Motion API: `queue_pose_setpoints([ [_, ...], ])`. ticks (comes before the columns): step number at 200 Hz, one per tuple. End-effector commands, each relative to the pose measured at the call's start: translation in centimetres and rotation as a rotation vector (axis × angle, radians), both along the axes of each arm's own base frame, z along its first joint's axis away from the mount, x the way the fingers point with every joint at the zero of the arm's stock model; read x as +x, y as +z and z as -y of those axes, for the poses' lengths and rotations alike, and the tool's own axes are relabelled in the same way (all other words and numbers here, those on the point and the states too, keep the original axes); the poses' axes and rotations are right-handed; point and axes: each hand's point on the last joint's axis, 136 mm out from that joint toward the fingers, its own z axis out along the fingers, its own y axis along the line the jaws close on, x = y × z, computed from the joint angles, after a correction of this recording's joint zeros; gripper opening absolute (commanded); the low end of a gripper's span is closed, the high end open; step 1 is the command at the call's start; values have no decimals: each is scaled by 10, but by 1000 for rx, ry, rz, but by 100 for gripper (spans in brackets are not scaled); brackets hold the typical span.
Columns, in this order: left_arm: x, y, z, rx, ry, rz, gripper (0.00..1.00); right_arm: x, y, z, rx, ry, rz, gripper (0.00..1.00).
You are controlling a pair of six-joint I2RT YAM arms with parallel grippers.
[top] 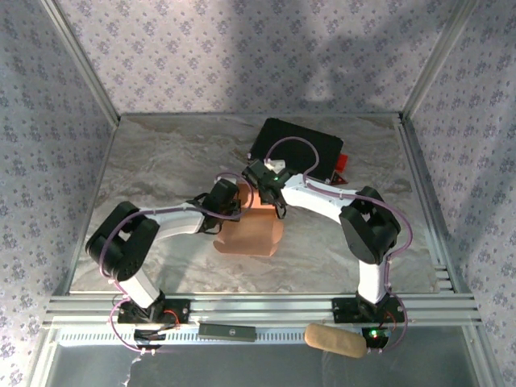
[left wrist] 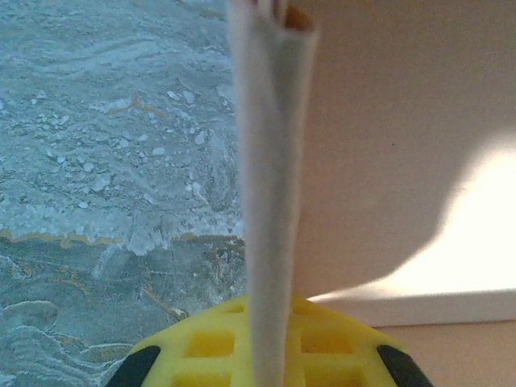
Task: Fold the paper box
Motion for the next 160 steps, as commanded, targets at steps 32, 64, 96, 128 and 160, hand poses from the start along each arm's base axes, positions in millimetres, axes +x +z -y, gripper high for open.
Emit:
queue_pose_setpoints([
  [32,-4,-11,-13,154,93,32,0,-3,-5,0,-17,-1,-26,0],
  [64,-8,18,-8,113,76,71,39,-3,-6,2,-18,-7,-27,0],
  [96,-18,62,7,-23,2,99,64,-3,-6,4,-14,-15,-29,0],
  [128,-28,89,10,-147,-28,79,67,-3,-9,6,1,-31,-37,0],
  [160,-32,86,-4,-177,-3,6,54,-4,-10,6,14,-36,-42,0],
])
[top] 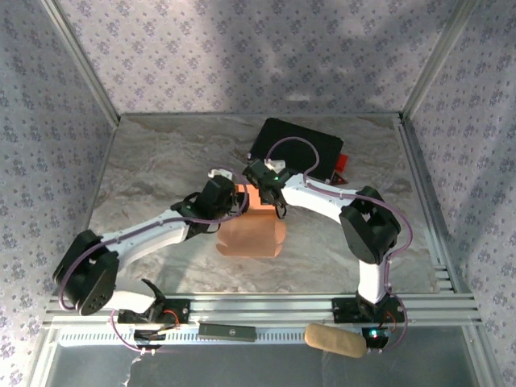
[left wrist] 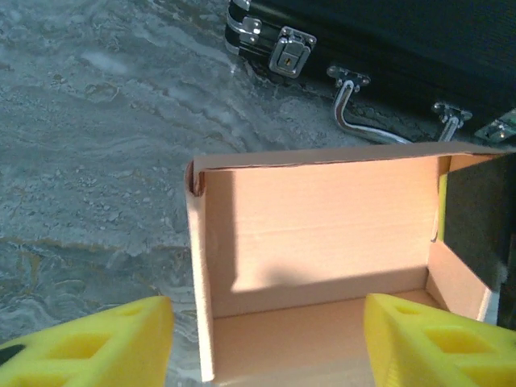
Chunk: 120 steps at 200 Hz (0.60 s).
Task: Fold the paper box
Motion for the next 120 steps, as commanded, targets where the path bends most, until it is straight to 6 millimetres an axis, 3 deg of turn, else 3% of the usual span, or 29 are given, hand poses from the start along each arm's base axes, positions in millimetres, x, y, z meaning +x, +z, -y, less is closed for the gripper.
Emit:
queue_pose_setpoints([
  [1,-11,-11,-8,-8,-18,-98,54,-3,-8,4,3,-27,-27,0],
  [29,-8,-33,-23,-14,-23,-164,38,-4,-9,5,10,-27,-34,0],
  [43,-6,-37,-20,-55,-70,-164,30,-4,-8,5,15,-25,-36,0],
  [74,-6,-35,-4,-82,-207,-144,33,-4,-10,4,16,-22,-44,0],
  [120,1,-57,-6,-65,-215,-184,29,-4,-11,4,15,-21,-46,0],
])
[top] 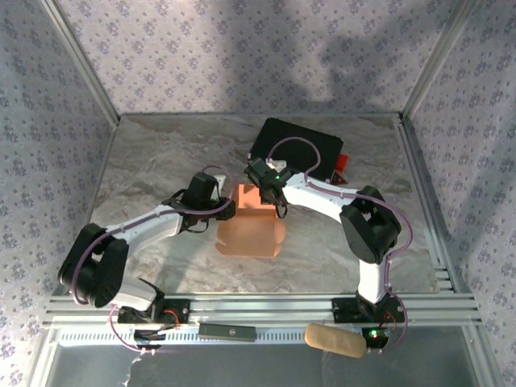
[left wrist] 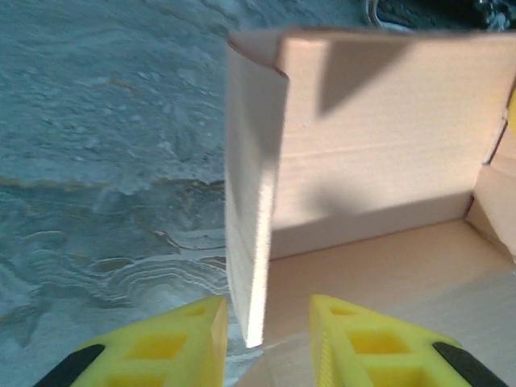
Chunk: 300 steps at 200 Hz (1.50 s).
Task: Fold the paper box
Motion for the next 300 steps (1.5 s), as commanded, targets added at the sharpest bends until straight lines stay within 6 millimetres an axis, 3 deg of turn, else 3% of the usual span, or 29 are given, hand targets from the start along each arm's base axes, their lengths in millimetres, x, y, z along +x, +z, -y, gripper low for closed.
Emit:
queue_pose_setpoints([
  [1,6,1,7,-25,-52,20,29,-3,-9,5,-10,-16,-28,0],
  [51,14,-4,13,-23,-65,25,23,-3,-10,5,-11,-15,-30,0],
  [143,15,-7,24,32,-63,45,1,-2,-11,1,-3,-8,-37,0],
  [202,15,-12,18,215,56,61,0,-2,-11,0,-2,-7,-37,0],
  [242,13,-13,23,232,66,64,0,-3,-10,0,-2,-8,-36,0],
  [249,13,-10,24,227,62,67,7,-3,-11,1,-3,-12,-36,0],
  [257,11,-6,25,220,60,71,26,-3,-11,2,-3,-15,-36,0],
  [266,10,2,24,210,63,82,39,-3,-11,3,-5,-17,-36,0],
  [287,5,33,21,165,85,127,55,-2,-12,5,-7,-27,-37,0],
  [300,1,55,18,122,110,149,59,-2,-13,6,-3,-36,-37,0],
])
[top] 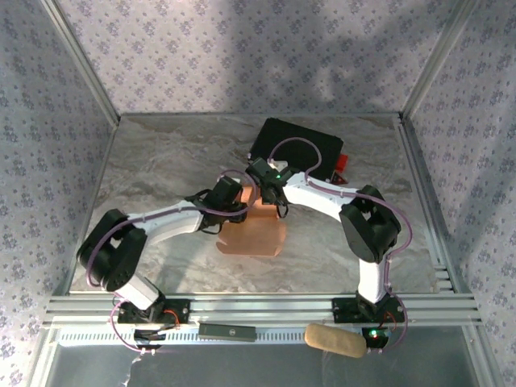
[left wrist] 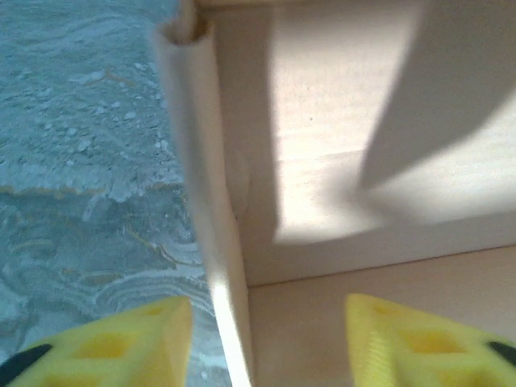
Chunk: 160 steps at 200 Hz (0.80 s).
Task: Fold the paper box
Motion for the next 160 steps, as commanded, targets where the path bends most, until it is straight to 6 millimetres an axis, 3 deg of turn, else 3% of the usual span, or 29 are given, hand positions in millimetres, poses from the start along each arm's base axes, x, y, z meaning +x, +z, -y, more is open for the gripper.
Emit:
queue_pose_setpoints([
  [1,0,60,-1,-96,38,99,60,-2,-9,2,-2,-24,-17,0],
  [25,-10,96,-22,-143,154,142,58,-2,-8,3,10,-43,-19,0],
  [45,-28,115,-41,-229,272,118,54,-3,-9,5,42,-84,-27,0],
  [79,-80,117,-64,-325,459,28,48,-8,-11,14,144,-213,-59,0],
  [94,-102,106,-76,-361,570,-24,50,-12,-17,19,199,-287,-92,0],
  [119,-123,98,-72,-473,632,-46,59,-16,-19,22,257,-357,-115,0],
  [134,-128,96,-60,-508,625,-59,79,-19,-18,23,277,-387,-115,0],
  [160,-125,89,-35,-536,600,-85,80,-21,-16,23,298,-421,-114,0],
])
